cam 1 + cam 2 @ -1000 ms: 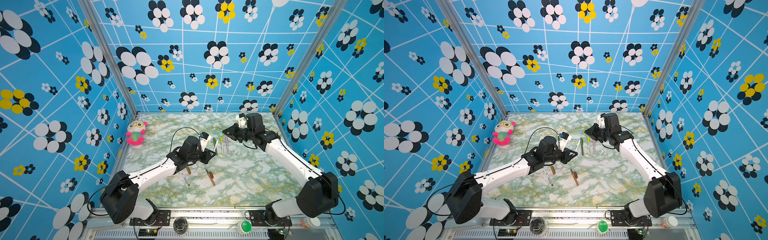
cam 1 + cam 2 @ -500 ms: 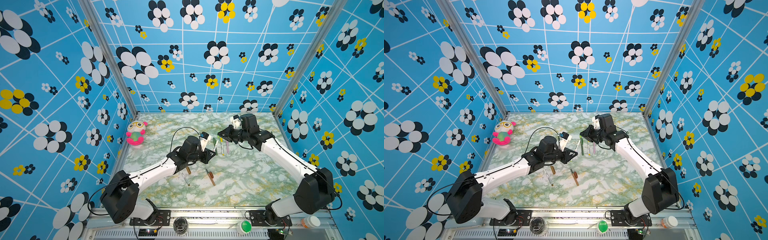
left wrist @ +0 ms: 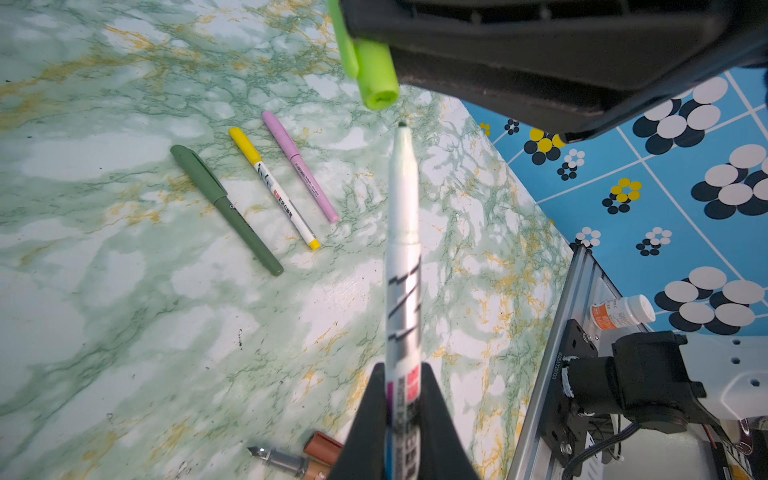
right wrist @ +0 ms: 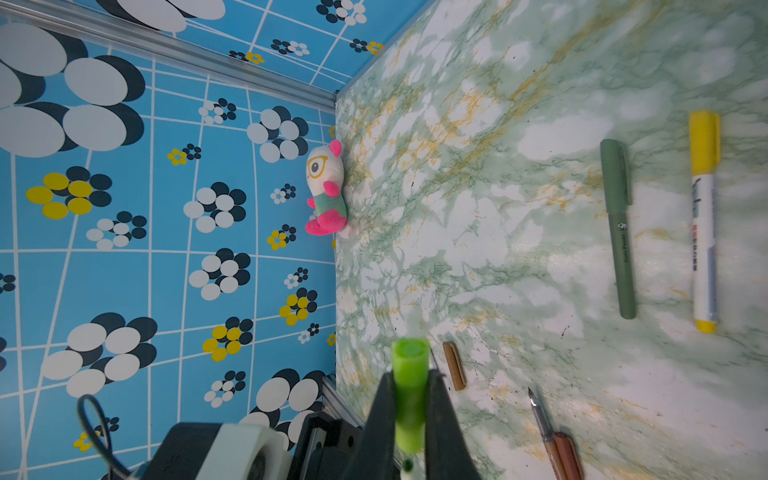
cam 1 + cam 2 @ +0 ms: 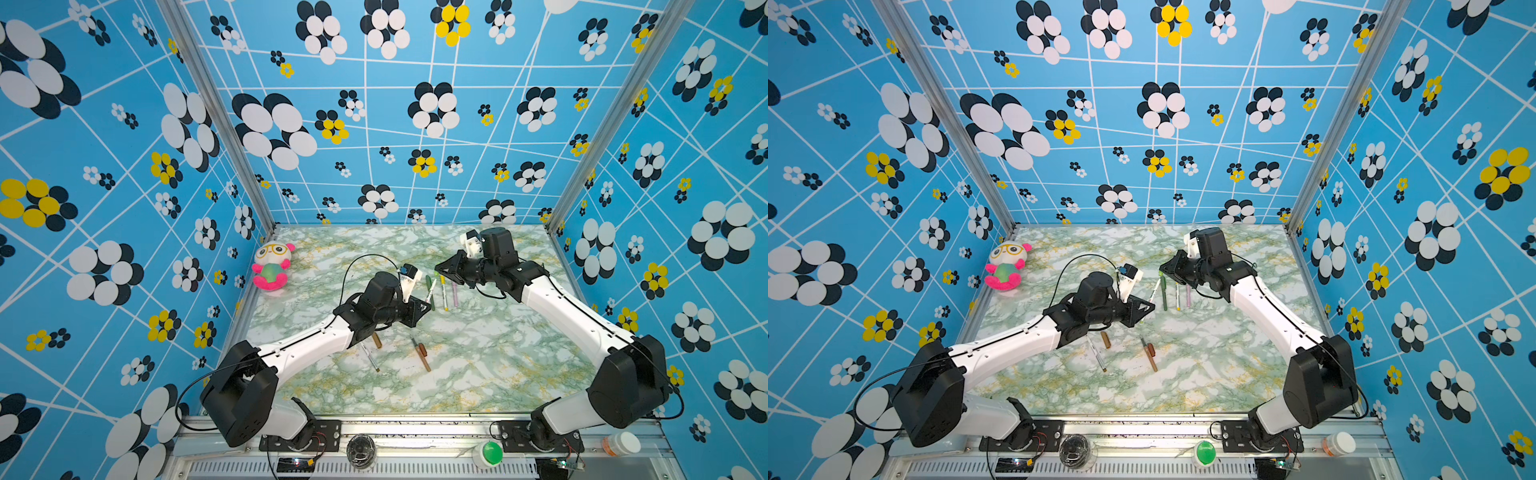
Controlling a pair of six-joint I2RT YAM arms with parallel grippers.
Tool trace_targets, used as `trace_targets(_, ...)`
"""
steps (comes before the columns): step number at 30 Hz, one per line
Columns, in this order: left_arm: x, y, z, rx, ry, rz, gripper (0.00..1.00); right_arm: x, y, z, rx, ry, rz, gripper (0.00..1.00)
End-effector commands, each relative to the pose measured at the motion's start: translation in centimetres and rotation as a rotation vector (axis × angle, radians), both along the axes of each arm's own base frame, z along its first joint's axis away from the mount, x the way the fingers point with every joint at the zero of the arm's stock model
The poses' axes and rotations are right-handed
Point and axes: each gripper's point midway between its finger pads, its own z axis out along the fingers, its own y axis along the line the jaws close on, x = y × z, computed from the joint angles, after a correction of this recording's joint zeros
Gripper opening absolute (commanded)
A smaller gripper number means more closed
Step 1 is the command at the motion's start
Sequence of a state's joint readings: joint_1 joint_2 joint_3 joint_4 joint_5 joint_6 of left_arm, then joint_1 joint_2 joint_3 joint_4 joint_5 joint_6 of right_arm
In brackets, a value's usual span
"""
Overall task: Insert the pens into the pen caps
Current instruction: 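Align the lime-green cap above the white marker tip with the right gripper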
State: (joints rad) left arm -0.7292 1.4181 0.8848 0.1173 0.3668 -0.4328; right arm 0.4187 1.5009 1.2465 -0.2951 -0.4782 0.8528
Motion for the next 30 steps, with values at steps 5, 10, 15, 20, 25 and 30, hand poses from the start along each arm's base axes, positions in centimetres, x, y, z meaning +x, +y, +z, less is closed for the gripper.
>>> trace_targets(5,0.2,-0.2,1.3,-0.023,-0.042,0.01,0.0,-0.9,0.4,0.1,0.003,0.004,0.022,0.0)
trace_targets(10,0.3,-0.2,1.2,-0.027,-0.038,0.015,0.0,-1.2,0.6,0.2,0.004,0.0,0.032,0.0)
trace_targets(15,0.3,-0.1,1.1,-0.027,-0.034,0.02,0.0,-1.5,0.8,0.4,0.005,-0.005,0.04,0.0)
trace_targets(20,0.4,0.0,1.2,-0.032,-0.036,0.026,0.0,-1.9,1.3,0.7,0.005,-0.015,0.059,0.0)
trace_targets(25,0.8,0.2,1.8,-0.056,-0.043,0.049,0.0,-2.6,1.9,0.3,-0.031,-0.034,0.093,0.0)
trace_targets(30,1.0,0.4,2.6,-0.085,-0.053,0.065,0.0,-2.8,1.5,0.0,-0.069,-0.061,0.072,0.0)
